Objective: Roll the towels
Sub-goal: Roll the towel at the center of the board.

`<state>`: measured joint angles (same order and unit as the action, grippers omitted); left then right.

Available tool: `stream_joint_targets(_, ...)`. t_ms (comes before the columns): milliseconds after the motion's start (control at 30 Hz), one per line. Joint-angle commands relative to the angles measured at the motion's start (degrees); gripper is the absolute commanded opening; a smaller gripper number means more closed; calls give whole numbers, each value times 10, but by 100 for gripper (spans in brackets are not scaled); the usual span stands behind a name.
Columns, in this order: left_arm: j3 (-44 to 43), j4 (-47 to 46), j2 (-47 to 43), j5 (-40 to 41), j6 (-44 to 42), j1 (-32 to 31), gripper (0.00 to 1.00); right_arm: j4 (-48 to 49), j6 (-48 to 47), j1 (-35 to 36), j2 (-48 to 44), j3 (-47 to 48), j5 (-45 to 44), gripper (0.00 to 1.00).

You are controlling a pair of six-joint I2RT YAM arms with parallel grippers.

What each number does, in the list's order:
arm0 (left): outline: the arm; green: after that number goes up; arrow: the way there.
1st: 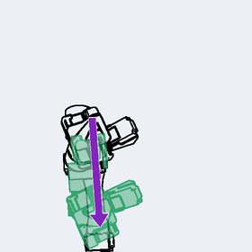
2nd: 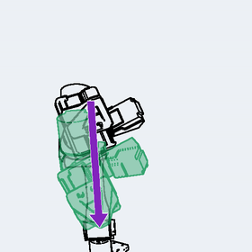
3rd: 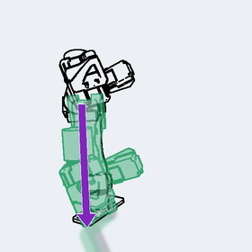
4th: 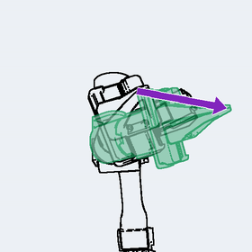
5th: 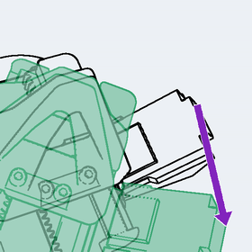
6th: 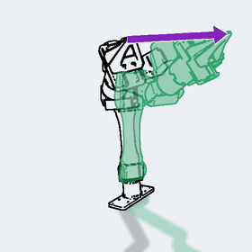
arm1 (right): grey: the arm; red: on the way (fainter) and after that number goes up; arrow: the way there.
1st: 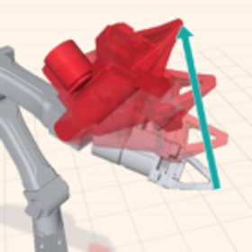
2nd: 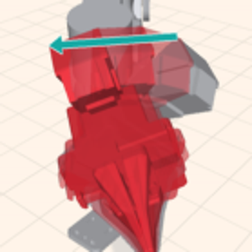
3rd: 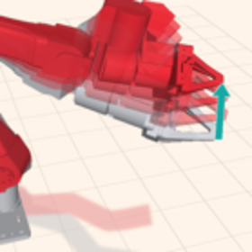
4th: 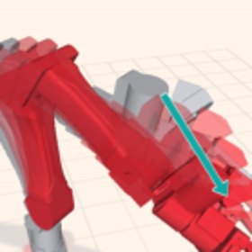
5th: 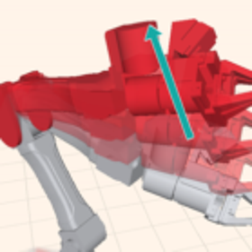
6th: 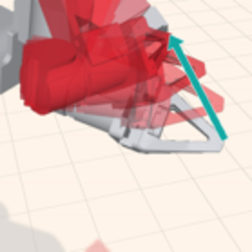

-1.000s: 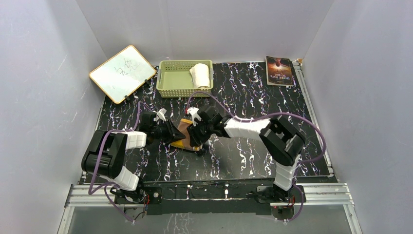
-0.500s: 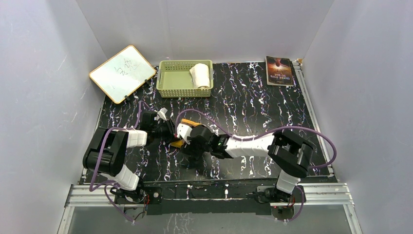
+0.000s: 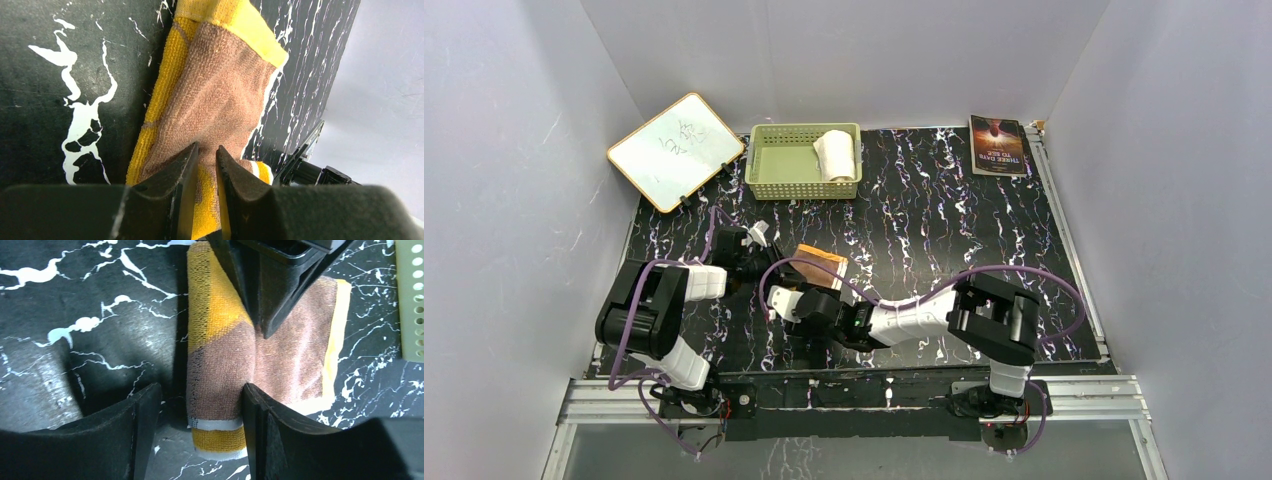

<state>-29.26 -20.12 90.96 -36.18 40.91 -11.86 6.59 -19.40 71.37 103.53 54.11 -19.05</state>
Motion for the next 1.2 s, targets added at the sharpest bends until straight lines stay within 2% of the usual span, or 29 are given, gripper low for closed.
stream_joint_targets(0,13,70,28,57,-37,-3,20,42,-25,1,20,13,-47,56)
stream_joint_targets(167,11,70,31,52,-38,-3,20,41,-40,2,52,23,-92,50)
stream_joint_targets(300,9,72,33,50,-38,-3,20,21,-30,2,85,36,-135,39)
stream_joint_targets(433,8,69,34,41,-31,-3,20,16,-11,2,75,25,-137,34)
stream_joint_targets(533,-1,77,25,37,-25,-3,20,0,8,2,64,19,-121,21)
stream_joint_targets(567,-17,99,3,44,-21,-3,22,-38,31,1,65,32,-98,15)
stream_joint_targets(667,-46,165,-50,75,-26,0,29,-72,66,0,54,44,-49,11)
stream_joint_targets(833,-109,274,-141,125,-56,14,44,-90,125,-21,-1,31,100,9)
stream_joint_targets(1000,-145,337,-177,147,-83,27,49,-73,207,-112,-34,18,347,9)
stream_joint_targets(1167,-139,345,-192,148,-82,30,49,-44,300,-204,-15,22,511,9)
